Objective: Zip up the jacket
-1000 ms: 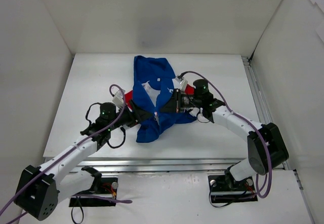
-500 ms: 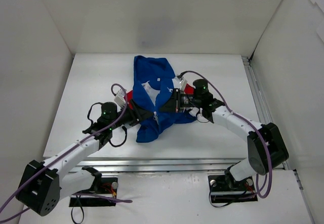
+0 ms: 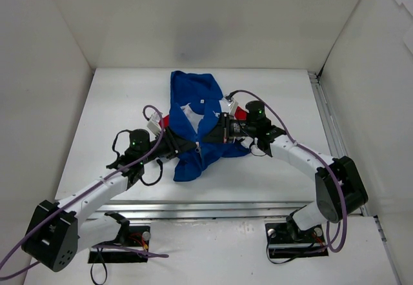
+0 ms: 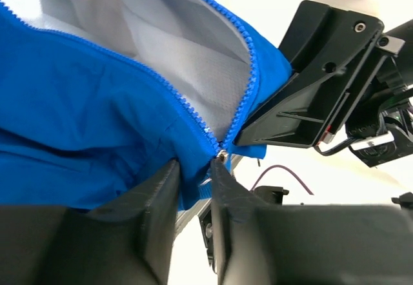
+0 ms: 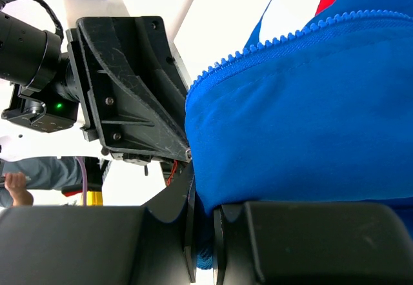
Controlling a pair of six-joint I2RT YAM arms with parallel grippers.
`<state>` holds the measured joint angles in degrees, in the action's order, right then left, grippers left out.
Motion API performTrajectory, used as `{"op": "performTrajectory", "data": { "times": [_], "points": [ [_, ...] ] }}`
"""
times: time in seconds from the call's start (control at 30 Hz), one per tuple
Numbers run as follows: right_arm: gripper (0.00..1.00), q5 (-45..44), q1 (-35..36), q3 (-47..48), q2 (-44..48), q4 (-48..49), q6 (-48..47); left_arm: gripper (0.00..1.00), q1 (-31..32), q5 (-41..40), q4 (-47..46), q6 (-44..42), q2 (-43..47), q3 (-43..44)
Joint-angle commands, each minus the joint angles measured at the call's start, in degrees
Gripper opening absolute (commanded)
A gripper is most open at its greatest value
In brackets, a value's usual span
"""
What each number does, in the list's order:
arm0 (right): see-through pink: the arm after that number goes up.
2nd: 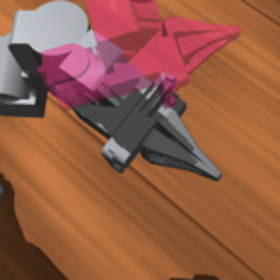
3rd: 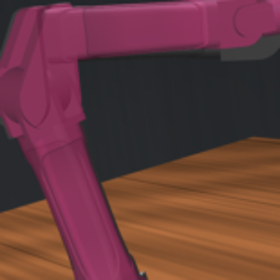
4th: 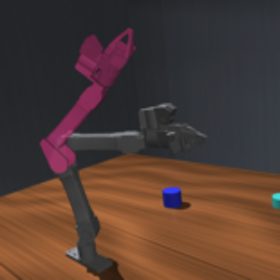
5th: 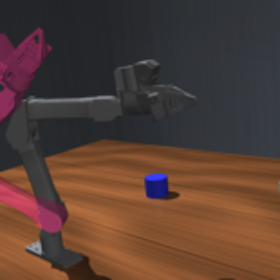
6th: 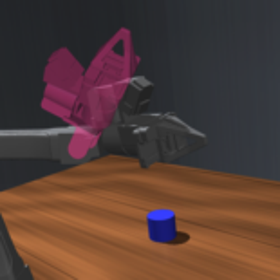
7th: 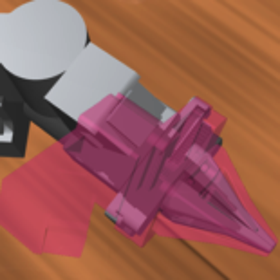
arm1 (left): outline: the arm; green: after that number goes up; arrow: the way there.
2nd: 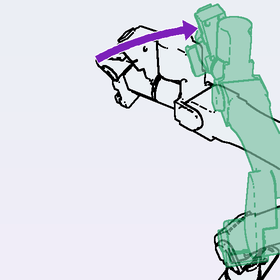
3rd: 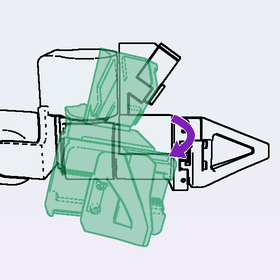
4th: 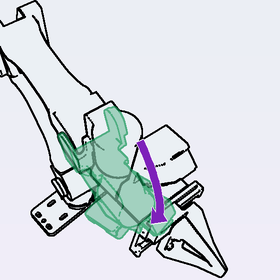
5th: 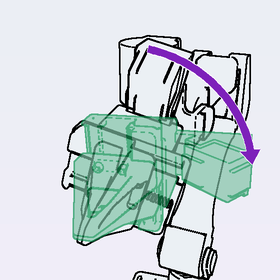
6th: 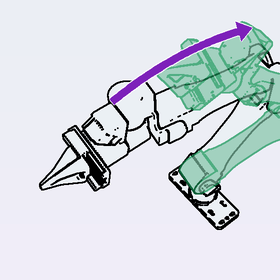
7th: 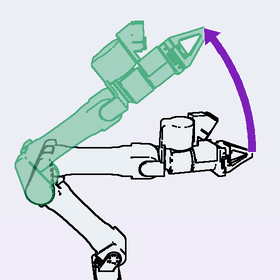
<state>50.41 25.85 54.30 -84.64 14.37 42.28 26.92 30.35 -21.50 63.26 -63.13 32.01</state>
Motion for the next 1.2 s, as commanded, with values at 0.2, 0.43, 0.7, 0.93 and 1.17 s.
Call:
{"op": "performTrajectory", "data": {
  "times": [0.2, 0.43, 0.7, 0.93, 1.17],
  "points": [
    [0.00, 1.3, 0.3, 1.4, 1.9, 5.4, 0.9, 0.00, -1.5, 3.5, -6.5, -2.6, 0.4, 2.2],
    [0.00, 1.8, 0.3, 5.9, -0.6, 5.8, 0.3, 0.00, -6.8, 9.5, 3.1, -14.9, -2.4, 14.5],
    [0.00, 2.5, -1.0, 13.0, -5.3, 10.8, -0.1, 0.00, -9.3, 21.6, 2.6, -23.4, -15.7, 28.5],
    [0.00, 2.9, -6.0, 17.9, -7.7, 11.8, -0.2, 0.00, -13.5, 18.0, 4.8, -28.8, -18.1, 32.8],
    [0.00, 5.8, -10.8, 36.5, -18.5, 12.1, 2.4, 0.00, -19.4, 25.4, 0.5, -24.3, -33.6, 50.3]
  ]
}}
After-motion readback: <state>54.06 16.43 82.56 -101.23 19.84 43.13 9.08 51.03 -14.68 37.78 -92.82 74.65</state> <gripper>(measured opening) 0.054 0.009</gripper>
